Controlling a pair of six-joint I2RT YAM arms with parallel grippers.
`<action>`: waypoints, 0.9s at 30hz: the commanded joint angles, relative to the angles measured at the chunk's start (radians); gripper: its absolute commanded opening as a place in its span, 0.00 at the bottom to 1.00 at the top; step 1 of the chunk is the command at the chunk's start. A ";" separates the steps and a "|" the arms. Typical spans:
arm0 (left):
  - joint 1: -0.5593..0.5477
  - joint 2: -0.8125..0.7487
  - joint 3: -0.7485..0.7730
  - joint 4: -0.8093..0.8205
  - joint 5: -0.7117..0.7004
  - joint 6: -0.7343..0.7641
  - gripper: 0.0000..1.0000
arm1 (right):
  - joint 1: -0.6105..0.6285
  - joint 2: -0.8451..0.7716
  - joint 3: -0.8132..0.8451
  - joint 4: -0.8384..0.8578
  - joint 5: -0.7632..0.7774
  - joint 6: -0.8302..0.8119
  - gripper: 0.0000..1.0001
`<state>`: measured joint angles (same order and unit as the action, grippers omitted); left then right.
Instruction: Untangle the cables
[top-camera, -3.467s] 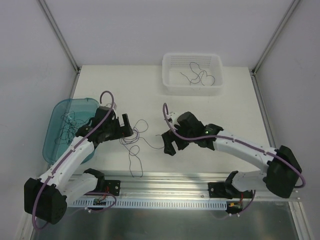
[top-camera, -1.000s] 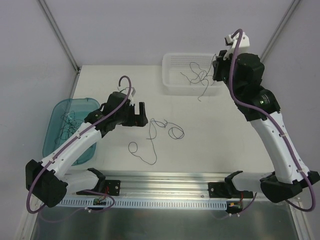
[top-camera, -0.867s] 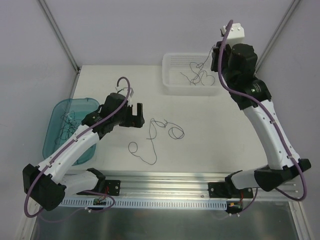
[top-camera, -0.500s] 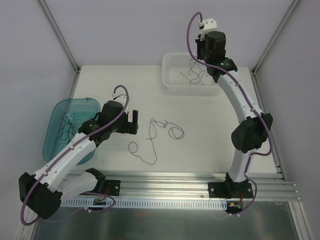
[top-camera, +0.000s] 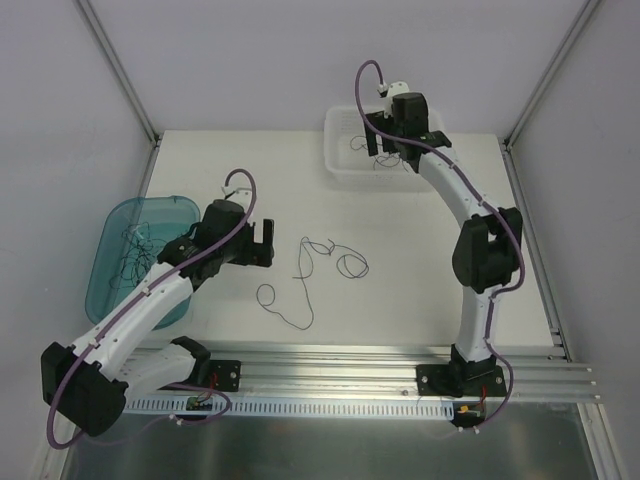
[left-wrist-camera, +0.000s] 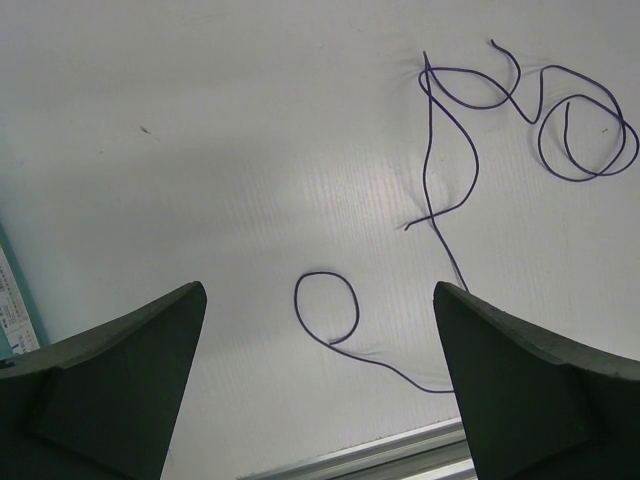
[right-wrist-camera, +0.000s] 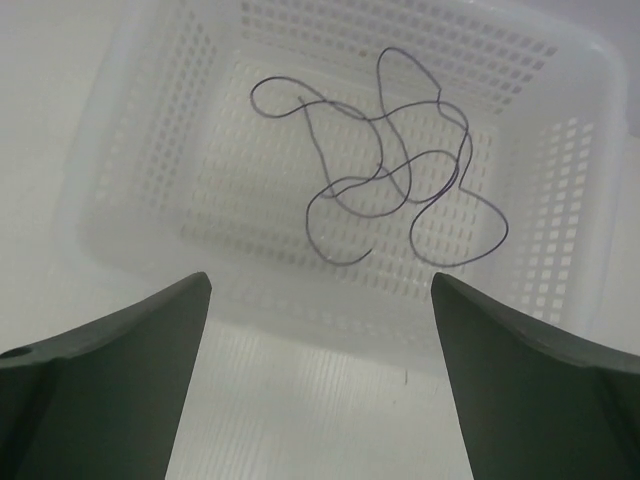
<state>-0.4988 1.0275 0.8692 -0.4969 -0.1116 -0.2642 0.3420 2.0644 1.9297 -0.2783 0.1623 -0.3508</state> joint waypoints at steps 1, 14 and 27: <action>0.025 0.006 0.002 0.014 0.033 0.010 0.99 | 0.041 -0.243 -0.084 -0.033 -0.108 0.085 0.97; 0.034 0.042 -0.002 0.014 0.032 0.006 0.99 | 0.248 -0.497 -0.557 -0.245 -0.188 0.328 0.83; 0.034 0.085 -0.010 0.012 -0.002 0.022 0.99 | 0.402 -0.397 -0.772 -0.118 -0.035 0.562 0.48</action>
<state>-0.4759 1.1027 0.8677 -0.4957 -0.0887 -0.2642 0.7341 1.6341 1.1633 -0.4686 0.0631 0.1154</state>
